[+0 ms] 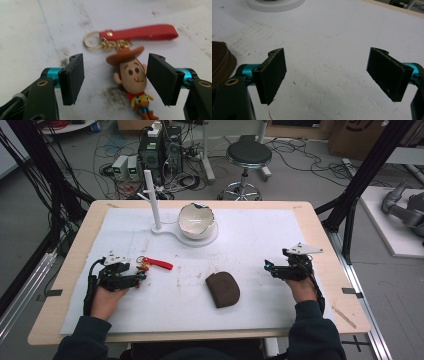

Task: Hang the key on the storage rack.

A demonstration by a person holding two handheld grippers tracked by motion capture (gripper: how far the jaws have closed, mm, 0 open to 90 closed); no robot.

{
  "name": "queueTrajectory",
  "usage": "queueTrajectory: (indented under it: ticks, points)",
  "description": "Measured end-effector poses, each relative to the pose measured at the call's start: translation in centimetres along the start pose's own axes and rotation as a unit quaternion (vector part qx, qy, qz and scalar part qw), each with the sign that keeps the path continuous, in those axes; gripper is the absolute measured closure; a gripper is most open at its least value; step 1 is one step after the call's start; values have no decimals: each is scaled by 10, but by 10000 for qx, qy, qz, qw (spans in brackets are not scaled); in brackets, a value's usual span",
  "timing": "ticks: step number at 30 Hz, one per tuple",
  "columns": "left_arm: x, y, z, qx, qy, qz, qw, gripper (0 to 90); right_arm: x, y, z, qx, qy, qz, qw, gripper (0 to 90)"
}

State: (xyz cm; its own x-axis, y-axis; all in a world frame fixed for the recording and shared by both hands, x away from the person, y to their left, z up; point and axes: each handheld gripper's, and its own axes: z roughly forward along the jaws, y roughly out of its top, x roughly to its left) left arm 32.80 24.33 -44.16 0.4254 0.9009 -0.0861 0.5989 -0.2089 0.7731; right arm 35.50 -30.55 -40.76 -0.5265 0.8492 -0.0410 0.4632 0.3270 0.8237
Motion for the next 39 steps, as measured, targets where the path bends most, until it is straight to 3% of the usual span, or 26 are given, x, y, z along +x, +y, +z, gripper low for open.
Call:
queueTrajectory:
  ticks: [3, 5, 7, 10, 16, 21, 24, 26, 33, 39]
  points:
    - [-3, -1, 6, 163, -46, 34, 9999, 307, 0, 0, 0, -3, -5, 15, 10000, 161]
    - [-8, 0, 9, 230, 81, 182, 9995, 308, 0, 0, 1, 8, -11, 14, 10000, 161]
    - [-11, 2, 10, 314, 192, 382, 9986, 340, 0, 0, 1, 18, -2, 19, 10000, 161]
    - [-14, 3, 9, 331, 118, 474, 9983, 443, 1, 0, 1, 29, -2, -5, 10000, 161]
    - [-13, 9, 9, 511, 91, 483, 9975, 466, 0, 0, 1, 24, -7, 10, 10000, 161]
    - [-2, 17, -5, 68, -166, 216, 9996, 468, -1, 0, 1, 7, -13, 27, 10000, 161]
    - [5, 26, -17, -354, -396, 9, 9986, 467, -1, 0, 1, 4, 0, 22, 10000, 161]
    - [8, 34, -21, -465, -539, -90, 9974, 468, -1, 0, 2, -15, 9, 45, 10000, 161]
    - [4, 73, -36, -769, -806, 88, 9937, 468, -1, 2, 1, -64, 12, 92, 9999, 161]
    - [-1, 122, -57, -1075, -864, 313, 9899, 469, -1, 2, 2, -73, 28, 73, 9999, 161]
